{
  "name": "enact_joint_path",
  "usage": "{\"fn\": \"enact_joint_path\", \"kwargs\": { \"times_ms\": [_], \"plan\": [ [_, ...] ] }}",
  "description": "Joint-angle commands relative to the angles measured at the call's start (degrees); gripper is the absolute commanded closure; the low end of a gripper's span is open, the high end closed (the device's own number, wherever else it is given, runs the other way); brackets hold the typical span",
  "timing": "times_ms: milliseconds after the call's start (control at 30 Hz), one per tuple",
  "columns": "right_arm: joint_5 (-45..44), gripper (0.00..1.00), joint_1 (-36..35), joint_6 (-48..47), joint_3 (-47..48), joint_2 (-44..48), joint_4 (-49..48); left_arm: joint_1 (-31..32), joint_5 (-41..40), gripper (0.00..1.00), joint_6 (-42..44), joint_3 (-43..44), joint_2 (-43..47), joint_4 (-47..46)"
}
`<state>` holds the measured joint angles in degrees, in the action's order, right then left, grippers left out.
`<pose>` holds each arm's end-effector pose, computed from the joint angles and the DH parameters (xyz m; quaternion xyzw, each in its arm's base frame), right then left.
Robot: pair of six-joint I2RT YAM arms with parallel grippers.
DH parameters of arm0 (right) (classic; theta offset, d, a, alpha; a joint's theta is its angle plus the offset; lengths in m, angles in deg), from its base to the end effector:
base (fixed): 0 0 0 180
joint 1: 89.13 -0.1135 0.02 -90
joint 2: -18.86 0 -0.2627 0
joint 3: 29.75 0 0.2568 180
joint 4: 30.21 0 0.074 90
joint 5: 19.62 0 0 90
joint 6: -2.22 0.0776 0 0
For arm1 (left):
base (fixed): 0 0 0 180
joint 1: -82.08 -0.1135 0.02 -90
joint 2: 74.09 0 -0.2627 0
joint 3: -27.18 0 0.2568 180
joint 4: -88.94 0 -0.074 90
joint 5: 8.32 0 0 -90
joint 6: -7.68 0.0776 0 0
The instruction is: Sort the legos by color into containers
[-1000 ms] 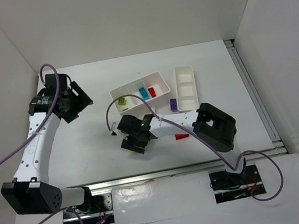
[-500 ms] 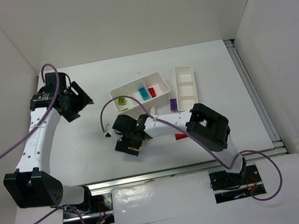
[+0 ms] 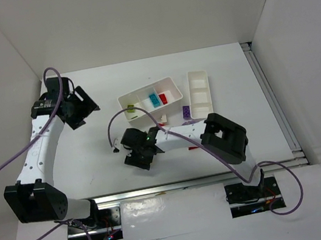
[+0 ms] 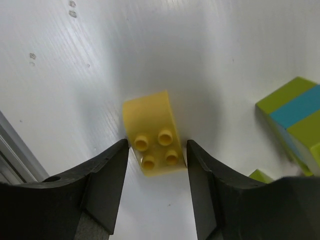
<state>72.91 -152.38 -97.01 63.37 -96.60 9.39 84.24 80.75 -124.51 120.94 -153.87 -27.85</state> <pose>0.1958 0.3960 0.1194 -0.5777 0.7791 0.1292 0.2062 0.3214 -0.0109 0.3193 -0.3235 0.8798 -0.1244 0.3254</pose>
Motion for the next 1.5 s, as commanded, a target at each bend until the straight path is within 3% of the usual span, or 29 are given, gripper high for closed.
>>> {"fn": "enact_joint_path", "kwargs": {
  "times_ms": [0,133,233,367,600,833,1167,1467],
  "plan": [
    [-0.59,0.43,-0.13,1.85,-1.83,3.05,-0.86,-0.40,1.10,0.15,0.62,-0.53,-0.10,-1.53],
    [-1.90,0.57,-0.13,2.47,-0.26,2.44,-0.33,-0.40,1.63,0.15,0.62,-0.53,-0.10,-1.53],
    [-2.52,0.62,-0.13,2.99,0.45,3.48,0.19,-0.40,1.63,0.15,0.62,-0.53,-0.10,-2.05],
    [-4.02,0.80,0.58,5.02,2.64,8.22,0.19,-0.92,1.10,0.15,1.14,0.08,-0.63,-2.06],
    [-4.98,0.80,9.53,12.13,4.06,20.61,5.02,-2.68,2.24,0.15,1.77,2.63,-1.77,-2.06],
    [-9.56,0.76,30.85,21.09,2.74,28.97,6.96,-3.21,4.01,0.15,2.82,4.21,-3.35,-2.58],
    [-14.13,0.76,48.37,27.60,7.75,18.09,3.02,-2.68,5.15,0.15,3.87,4.22,-5.46,-3.72],
    [-14.57,0.73,51.82,25.76,15.30,6.31,0.54,-1.63,6.20,0.15,4.40,4.74,-8.10,-3.72]
  ]
}}
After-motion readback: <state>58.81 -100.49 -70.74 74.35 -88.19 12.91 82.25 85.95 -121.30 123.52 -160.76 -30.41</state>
